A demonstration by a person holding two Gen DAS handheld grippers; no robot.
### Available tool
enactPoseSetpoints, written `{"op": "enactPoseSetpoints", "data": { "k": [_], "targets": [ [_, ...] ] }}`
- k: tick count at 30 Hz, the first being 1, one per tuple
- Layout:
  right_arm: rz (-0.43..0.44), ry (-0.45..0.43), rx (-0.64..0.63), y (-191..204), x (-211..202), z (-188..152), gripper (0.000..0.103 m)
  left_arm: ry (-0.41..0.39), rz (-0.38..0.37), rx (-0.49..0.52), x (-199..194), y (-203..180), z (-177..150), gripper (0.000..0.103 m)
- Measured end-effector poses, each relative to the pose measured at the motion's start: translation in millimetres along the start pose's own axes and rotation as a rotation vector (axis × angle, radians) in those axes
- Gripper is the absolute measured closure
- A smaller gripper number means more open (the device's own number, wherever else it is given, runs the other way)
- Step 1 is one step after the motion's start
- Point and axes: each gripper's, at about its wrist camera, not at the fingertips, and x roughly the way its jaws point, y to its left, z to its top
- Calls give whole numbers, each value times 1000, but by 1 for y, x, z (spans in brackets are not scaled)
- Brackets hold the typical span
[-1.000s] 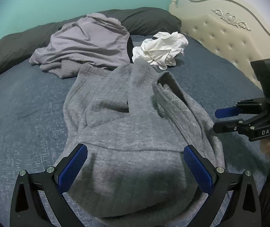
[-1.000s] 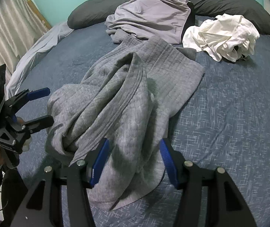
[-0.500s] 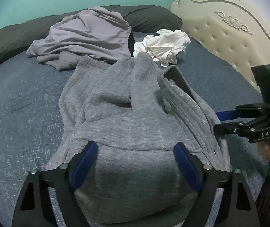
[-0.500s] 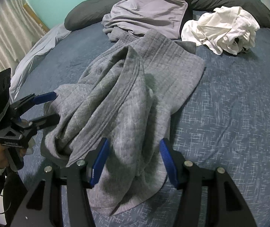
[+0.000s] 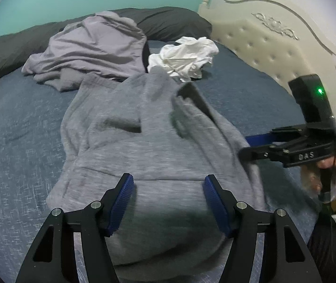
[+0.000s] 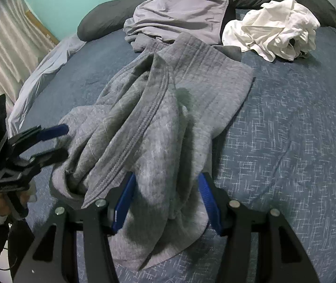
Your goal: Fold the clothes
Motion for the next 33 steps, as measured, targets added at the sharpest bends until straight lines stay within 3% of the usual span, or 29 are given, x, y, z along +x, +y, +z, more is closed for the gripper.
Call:
{"op": "enactPoseSetpoints", "data": {
  "k": [4,10,17,19,20,21,24,28,33],
  "targets": [
    [-2,-7,9,-2,-6,-3,46,-9,-29,0,-7,-17,5,31],
    [4,-11,28,-6,-9,-8,46,24,1,20,5,-31,8,30],
    [20,-4,-6,1,-7,-9,46,63,59,-1,20,-20,3,33],
    [23,-7,-23,2,-6,-9,56,63,60,-10,19,-16,3,38],
    [21,-6,-32,3,-6,-9,69,63,60,-14,19,-13,2,40],
    [19,-6,-40,3,-5,-9,80,61,65,-14,18,-12,2,50],
    [13,-14,-58,4,-6,-9,92,55,74,-16,15,-7,3,54],
    [0,-42,-63,0,-14,-7,97,53,83,-26,12,2,3,64],
    [-28,-82,-38,-15,-28,-2,99,27,92,-79,2,21,6,69]
  ]
}}
